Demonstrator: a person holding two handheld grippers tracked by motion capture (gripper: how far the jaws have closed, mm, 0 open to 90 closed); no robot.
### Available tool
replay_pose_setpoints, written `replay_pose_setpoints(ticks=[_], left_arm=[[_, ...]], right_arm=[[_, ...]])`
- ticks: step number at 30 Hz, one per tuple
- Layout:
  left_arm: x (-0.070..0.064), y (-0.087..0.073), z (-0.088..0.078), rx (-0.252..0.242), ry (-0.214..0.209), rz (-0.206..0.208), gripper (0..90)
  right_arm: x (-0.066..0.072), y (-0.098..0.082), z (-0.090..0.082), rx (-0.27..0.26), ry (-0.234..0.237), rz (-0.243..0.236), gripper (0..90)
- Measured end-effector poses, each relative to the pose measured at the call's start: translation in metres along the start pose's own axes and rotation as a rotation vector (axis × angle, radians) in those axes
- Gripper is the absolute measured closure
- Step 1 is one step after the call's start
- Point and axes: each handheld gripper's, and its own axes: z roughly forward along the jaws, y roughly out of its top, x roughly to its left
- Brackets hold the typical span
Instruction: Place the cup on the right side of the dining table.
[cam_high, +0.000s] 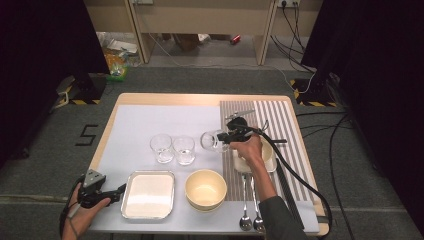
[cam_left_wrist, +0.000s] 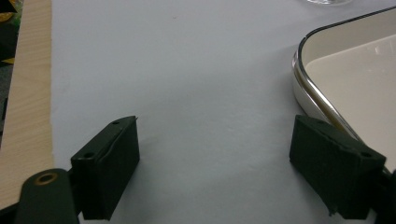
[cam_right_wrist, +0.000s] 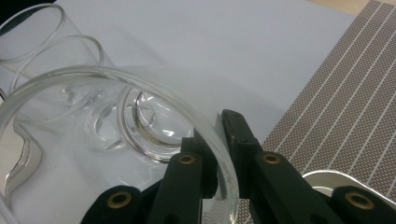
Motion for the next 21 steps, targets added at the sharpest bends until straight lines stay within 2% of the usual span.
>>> replay_pose_setpoints(ticks=[1,5,8,19,20,21], left_arm=[[0.000,0.000,0.000,0.000,0.001,0.001,15.2],[0.000,0.000,0.000,0.000,0.000,0.000,15.3],[0.000,0.000,0.000,-0.001,0.000,0.000,15.3],[-0.001,0.000,0.000,-0.010,0.005,0.004,15.5],[0.000,0.000,0.000,0.000,-0.001,0.006,15.5],[-0.001,0.000,0.001,-0.012,0.006,0.003,15.6]], right_arm=[[-0.002,0.001,0.000,-0.006,0.002,-0.009,85.4],[-0.012,0.008,0.000,-0.018,-0.019,0.022,85.4],[-0.018,0.010,0.000,-0.013,-0.039,0.050,85.5],[-0.043,0.019,0.001,-0.009,-0.100,0.102,85.5],[-0.045,0.020,0.001,-0.006,-0.103,0.110,85.4],[-0.048,0.020,0.000,-0.004,-0.111,0.113,85.4]])
